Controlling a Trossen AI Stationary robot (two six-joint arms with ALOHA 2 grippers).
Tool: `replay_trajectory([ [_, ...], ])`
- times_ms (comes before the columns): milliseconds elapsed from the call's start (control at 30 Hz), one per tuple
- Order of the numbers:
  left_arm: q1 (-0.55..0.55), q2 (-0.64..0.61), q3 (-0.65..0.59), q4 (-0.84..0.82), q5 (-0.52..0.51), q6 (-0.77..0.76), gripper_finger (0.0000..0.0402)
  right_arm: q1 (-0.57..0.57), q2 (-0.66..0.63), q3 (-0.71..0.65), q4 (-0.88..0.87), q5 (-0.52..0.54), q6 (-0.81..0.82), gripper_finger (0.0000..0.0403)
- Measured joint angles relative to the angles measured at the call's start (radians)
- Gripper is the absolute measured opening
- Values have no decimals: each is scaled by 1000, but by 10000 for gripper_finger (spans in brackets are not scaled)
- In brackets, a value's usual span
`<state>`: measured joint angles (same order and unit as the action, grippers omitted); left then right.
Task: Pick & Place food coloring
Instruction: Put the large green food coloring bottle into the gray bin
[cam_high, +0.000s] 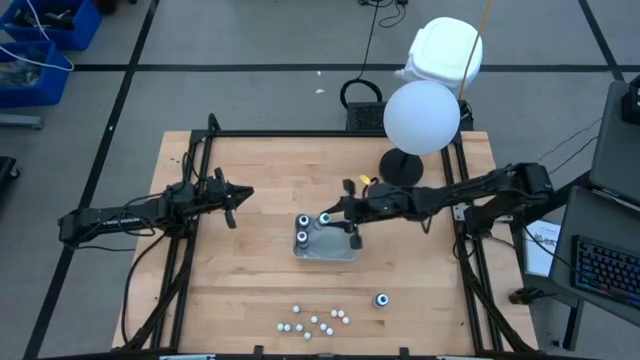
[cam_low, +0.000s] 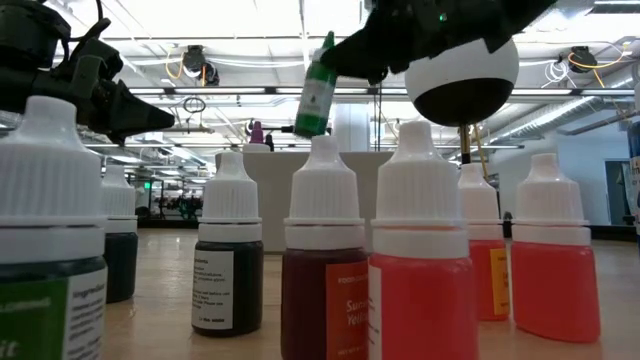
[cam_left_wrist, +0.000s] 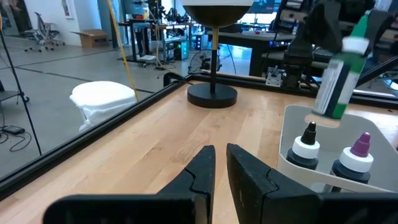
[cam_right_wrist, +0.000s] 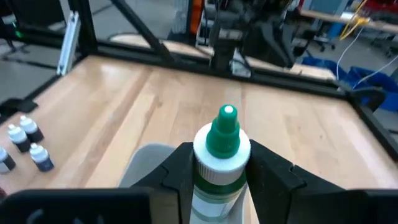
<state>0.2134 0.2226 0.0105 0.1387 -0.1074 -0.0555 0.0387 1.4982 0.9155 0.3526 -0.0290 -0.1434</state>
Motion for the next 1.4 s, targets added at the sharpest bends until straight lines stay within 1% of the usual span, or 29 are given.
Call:
replay_trajectory([
  [333, 0, 0, 0, 0, 0, 3, 47, -1, 111, 2, 62, 60, 30, 110],
  [867, 0, 0, 0, 1, 0, 4, 47, -39, 210, 2, 77, 58, 121, 112],
  [1200, 0, 0, 0, 0, 0, 4, 47, -39, 285, 2, 130, 58, 132, 113],
  [1400, 0, 0, 0, 1, 0, 3, 47, -39, 301, 1, 141, 58, 131, 116],
])
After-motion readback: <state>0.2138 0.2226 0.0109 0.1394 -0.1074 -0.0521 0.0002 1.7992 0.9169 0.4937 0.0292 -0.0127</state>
